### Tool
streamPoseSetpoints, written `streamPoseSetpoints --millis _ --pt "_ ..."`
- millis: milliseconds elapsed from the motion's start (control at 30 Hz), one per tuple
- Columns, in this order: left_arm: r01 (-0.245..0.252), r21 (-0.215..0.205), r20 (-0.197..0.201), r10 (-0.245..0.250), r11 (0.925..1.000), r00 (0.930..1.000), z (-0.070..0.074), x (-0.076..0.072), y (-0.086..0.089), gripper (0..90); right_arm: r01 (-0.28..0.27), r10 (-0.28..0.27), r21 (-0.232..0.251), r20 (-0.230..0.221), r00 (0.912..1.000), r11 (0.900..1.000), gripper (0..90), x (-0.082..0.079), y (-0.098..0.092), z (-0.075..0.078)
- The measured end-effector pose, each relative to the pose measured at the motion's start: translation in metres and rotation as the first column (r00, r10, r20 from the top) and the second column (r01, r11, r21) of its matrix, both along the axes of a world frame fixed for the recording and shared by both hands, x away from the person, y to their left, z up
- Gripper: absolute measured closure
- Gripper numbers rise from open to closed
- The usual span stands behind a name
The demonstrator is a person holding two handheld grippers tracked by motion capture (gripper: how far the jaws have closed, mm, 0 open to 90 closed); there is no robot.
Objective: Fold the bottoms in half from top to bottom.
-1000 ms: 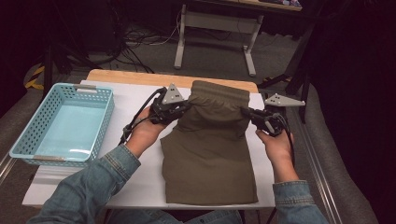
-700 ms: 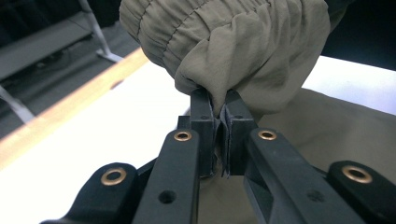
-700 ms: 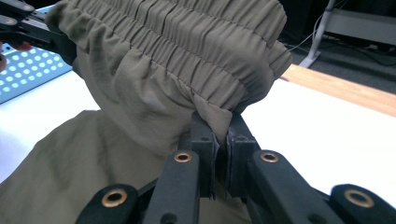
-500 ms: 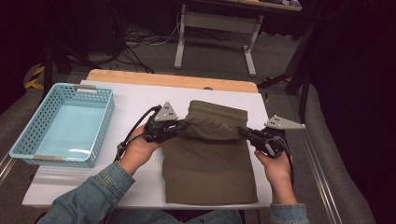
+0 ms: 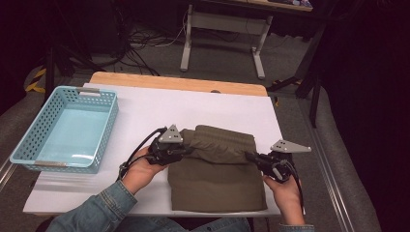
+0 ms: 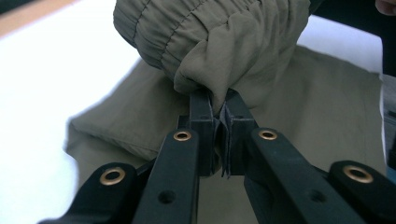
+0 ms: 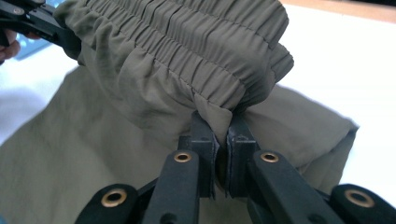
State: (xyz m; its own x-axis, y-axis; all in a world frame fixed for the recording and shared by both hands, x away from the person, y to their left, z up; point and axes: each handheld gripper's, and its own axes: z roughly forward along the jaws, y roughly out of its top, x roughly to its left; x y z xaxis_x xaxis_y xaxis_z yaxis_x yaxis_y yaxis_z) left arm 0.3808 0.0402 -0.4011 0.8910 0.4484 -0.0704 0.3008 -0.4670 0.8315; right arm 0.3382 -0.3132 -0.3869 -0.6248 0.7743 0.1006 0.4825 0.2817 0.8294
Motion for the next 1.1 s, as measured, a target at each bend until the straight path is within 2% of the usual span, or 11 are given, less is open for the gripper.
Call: streamPoseSetpoints --millis 100,200,300,500,633,733,800,900,967,1033,1100 --pt "0.01 0.01 -0.016 -0.01 0.9999 0.9998 -0.006 -0.003 -0.002 85.7 0.002 -0.002 -0.007 -0.017 0.9999 1.0 84.8 -0.004 -0.001 -0.008" --pt "0.021 0.044 -0.015 -0.02 0.9988 0.9997 -0.014 -0.007 -0.004 85.7 0.007 -0.008 -0.003 -0.041 0.9991 1.0 84.7 -0.005 -0.002 -0.016" --pt "0.033 0.053 -0.044 -0.03 0.998 0.9986 -0.019 -0.008 -0.004 85.8 0.006 -0.007 -0.013 -0.065 0.9979 1.0 84.6 -0.005 -0.003 -0.025" --pt "0.062 0.076 -0.063 -0.057 0.9951 0.9964 -0.025 -0.01 -0.004 85.7 -0.002 0.001 -0.009 -0.088 0.9961 1.0 83.4 -0.008 -0.005 -0.03" --pt "0.079 0.074 -0.119 -0.07 0.9941 0.9905 -0.033 -0.011 -0.004 85.5 0.002 -0.002 0.0 -0.144 0.9895 1.0 83.0 -0.01 -0.006 -0.036" --pt "0.096 0.083 -0.147 -0.083 0.9919 0.9856 -0.036 -0.01 -0.004 84.3 -0.003 -0.001 -0.023 -0.167 0.986 1.0 81.0 -0.012 -0.006 -0.039" --pt "0.099 0.081 -0.162 -0.085 0.9919 0.9831 -0.035 -0.01 -0.003 80.3 -0.002 -0.004 -0.031 -0.19 0.9817 1.0 74.1 -0.012 -0.007 -0.039" --pt "0.09 0.07 -0.164 -0.078 0.9935 0.9833 -0.033 -0.01 0.0 70.3 0.028 -0.03 -0.011 -0.224 0.9742 1.0 48.6 -0.014 -0.009 -0.035" --pt "0.083 0.059 -0.18 -0.071 0.9948 0.9811 -0.029 -0.007 0.005 54.5 0.037 -0.038 -0.012 -0.2 0.9791 0.999 40.4 -0.016 -0.011 -0.029" --pt "0.068 0.025 -0.191 -0.062 0.9974 0.9796 -0.024 -0.001 0.013 45.2 0.047 -0.05 -0.018 -0.165 0.9851 0.999 34.7 -0.017 -0.01 -0.021" --pt "0.041 -0.001 -0.188 -0.04 0.9992 0.9813 -0.02 0.003 0.022 35.3 0.041 -0.041 -0.003 -0.144 0.9888 0.999 30.8 -0.015 -0.008 -0.015"
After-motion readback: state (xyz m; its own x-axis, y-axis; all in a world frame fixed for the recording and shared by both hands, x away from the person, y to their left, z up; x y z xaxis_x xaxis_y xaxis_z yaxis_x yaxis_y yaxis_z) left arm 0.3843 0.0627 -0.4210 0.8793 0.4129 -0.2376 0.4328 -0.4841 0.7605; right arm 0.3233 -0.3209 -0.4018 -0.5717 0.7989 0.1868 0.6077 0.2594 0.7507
